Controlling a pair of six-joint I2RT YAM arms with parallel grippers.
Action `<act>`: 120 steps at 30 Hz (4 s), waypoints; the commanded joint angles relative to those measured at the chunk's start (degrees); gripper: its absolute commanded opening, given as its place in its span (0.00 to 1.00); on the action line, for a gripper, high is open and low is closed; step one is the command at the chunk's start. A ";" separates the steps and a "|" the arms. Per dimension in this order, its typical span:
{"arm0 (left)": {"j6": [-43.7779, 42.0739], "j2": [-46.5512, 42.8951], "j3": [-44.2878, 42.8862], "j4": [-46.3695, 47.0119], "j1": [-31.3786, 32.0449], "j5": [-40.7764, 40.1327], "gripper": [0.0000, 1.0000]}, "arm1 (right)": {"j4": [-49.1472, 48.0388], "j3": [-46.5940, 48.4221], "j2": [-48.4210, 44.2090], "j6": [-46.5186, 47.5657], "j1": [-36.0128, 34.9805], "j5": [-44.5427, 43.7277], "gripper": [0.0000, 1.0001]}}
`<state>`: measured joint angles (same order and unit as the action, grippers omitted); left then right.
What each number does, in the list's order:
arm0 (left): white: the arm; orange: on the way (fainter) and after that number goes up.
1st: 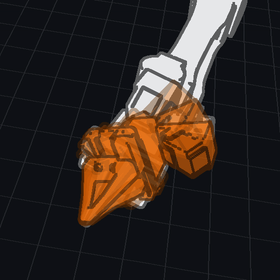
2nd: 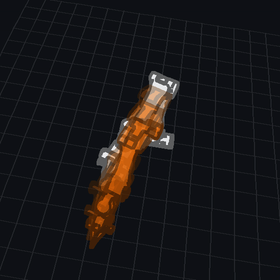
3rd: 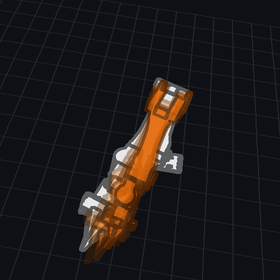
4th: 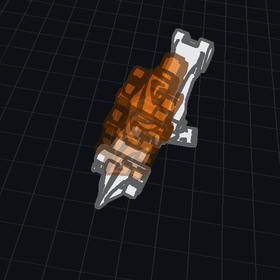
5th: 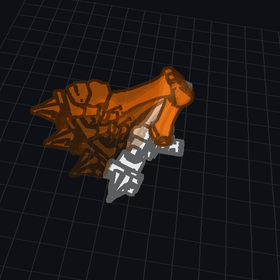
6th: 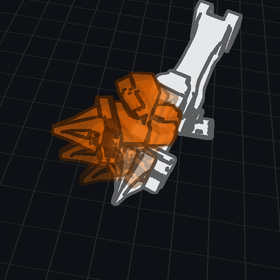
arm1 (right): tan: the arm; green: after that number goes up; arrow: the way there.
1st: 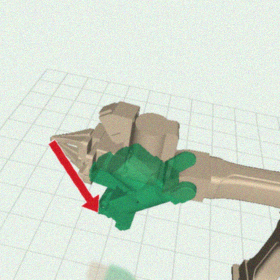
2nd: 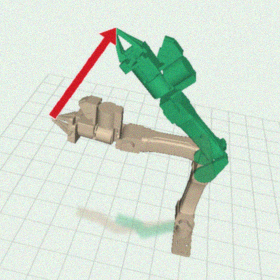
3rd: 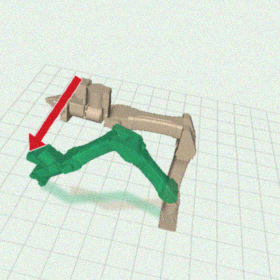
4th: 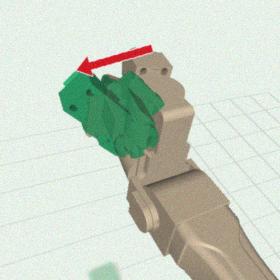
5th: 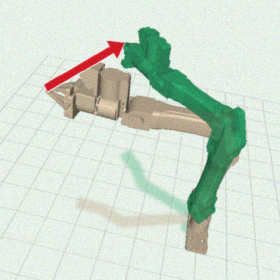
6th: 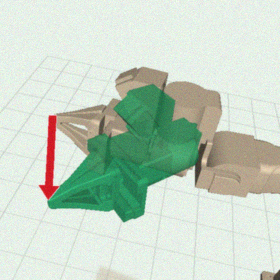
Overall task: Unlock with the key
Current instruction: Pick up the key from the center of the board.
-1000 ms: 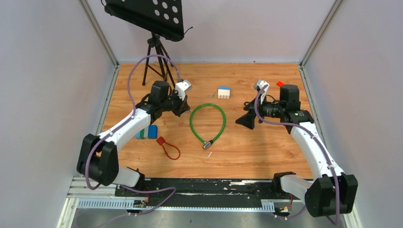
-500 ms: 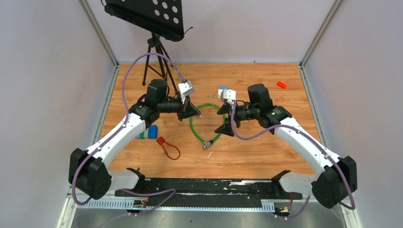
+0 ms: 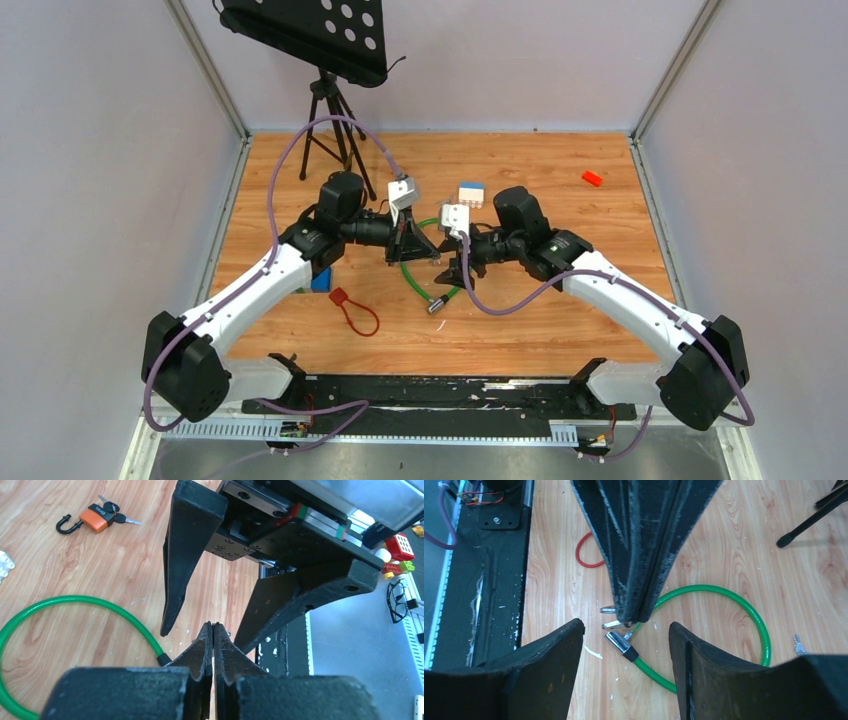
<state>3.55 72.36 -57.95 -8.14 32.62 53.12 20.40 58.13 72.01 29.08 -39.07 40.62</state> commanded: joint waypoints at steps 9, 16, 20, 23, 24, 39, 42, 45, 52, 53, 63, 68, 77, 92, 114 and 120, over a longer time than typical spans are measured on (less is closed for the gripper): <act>1.99 -4.37 2.64 4.69 0.29 0.10 0.00 | -4.34 2.47 -0.06 -1.10 -0.92 -2.92 0.41; 2.26 -4.61 2.99 5.59 0.28 -0.54 0.00 | -3.72 2.20 -0.04 -0.68 -1.46 0.13 0.42; 3.13 -4.72 3.75 7.14 0.28 -0.41 0.00 | -3.66 2.21 -0.03 -0.31 -2.14 0.42 0.44; 3.63 -4.77 4.07 7.76 0.29 -0.24 0.00 | -3.62 2.33 0.00 -0.21 -2.60 0.34 0.44; 3.65 -4.81 4.14 7.86 0.33 -0.24 0.00 | -3.62 2.42 0.12 -0.17 -2.71 0.23 0.44; 2.36 -5.19 4.60 7.20 0.34 -1.05 0.00 | -3.68 1.43 -1.35 1.34 -3.10 -4.51 0.07; 1.97 -5.16 4.70 7.15 0.27 -1.50 0.00 | -3.83 1.05 -1.90 1.51 -3.04 -4.97 0.00; 1.45 -5.34 4.78 6.94 0.29 -1.86 0.00 | -3.87 0.65 -2.41 1.70 -3.12 -5.71 0.00; -1.05 -5.78 4.83 5.08 0.22 -3.86 0.02 | -3.76 -0.58 -4.68 3.15 -3.03 -9.42 0.00; -1.21 -5.78 4.78 5.07 0.29 -4.09 0.05 | -3.71 -0.68 -4.88 3.22 -3.04 -9.54 0.00; -11.95 -5.80 1.75 -3.10 0.22 -6.76 0.60 | -0.11 1.01 -5.39 3.62 -3.07 -11.83 0.00; -17.05 -6.83 3.04 -2.18 0.33 -6.64 0.80 | 2.35 2.39 -6.81 3.06 -3.02 -12.95 0.00; -20.22 -5.87 6.55 7.33 2.83 -6.81 0.93 | 3.41 4.01 -8.37 0.75 -1.94 -10.70 0.00; -24.75 0.14 6.13 12.75 8.50 -11.11 0.58 | 2.98 4.30 -9.49 -1.63 0.12 -6.89 0.00; -22.11 -0.05 5.07 12.31 8.60 -9.70 0.36 | 1.49 1.11 -10.54 -1.07 1.35 -7.98 0.00; -21.03 -0.09 4.70 12.28 8.62 -9.15 0.31 | 1.14 0.78 -10.39 -1.06 1.41 -8.09 0.00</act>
<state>-19.18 72.93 -50.96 2.42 40.91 42.39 23.92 59.09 62.74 28.38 -38.04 32.21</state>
